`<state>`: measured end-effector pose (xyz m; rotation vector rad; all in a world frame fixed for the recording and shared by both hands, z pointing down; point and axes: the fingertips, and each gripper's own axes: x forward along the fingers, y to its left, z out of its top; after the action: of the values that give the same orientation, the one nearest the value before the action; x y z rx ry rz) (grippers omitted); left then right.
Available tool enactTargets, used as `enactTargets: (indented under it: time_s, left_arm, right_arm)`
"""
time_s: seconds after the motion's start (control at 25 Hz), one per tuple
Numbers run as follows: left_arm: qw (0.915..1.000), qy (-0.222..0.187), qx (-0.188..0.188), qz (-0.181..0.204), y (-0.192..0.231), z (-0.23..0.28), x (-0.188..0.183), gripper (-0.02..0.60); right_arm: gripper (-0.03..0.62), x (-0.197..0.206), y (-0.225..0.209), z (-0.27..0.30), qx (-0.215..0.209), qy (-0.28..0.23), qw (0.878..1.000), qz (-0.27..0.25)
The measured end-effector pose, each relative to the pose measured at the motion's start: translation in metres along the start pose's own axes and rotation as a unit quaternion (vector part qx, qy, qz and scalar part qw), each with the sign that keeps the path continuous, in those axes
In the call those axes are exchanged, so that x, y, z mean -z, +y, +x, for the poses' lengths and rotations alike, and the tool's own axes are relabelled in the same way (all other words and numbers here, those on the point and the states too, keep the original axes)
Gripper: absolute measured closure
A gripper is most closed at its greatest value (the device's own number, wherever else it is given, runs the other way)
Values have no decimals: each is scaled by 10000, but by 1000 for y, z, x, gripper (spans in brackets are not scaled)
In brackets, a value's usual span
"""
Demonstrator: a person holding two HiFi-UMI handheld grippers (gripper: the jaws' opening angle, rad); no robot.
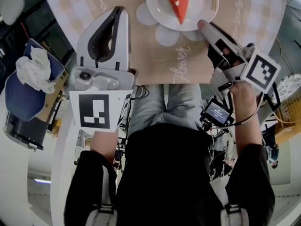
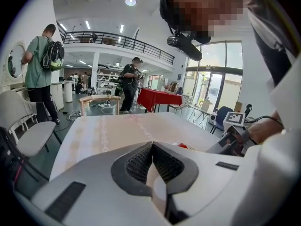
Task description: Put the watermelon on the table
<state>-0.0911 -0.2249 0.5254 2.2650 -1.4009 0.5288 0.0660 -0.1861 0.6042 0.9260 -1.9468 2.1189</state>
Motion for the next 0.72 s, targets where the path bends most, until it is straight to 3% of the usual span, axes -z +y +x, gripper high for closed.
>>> enactTargets:
  time_s: [0.28,0.44,0.6,0.72]
  left_arm:
    - [9998,-189,20,-3,-11,-10,-23,569]
    - [9996,-283,30,-19,-17,-19,-40,569]
    - [9990,-419,128,107,-28,-30,-62,569]
    - [9986,-497,172,84,-34,-40,-83,569]
  right_arm:
    - [463,-1,2,-19,150,-86,9994,-290]
    - [519,-9,23,-29,441,-385,9940,-922]
    - [560,-24,59,-37,588,-897,9794,-1713]
    - [572,-29,93,-45,665,-1225,9598,-2438]
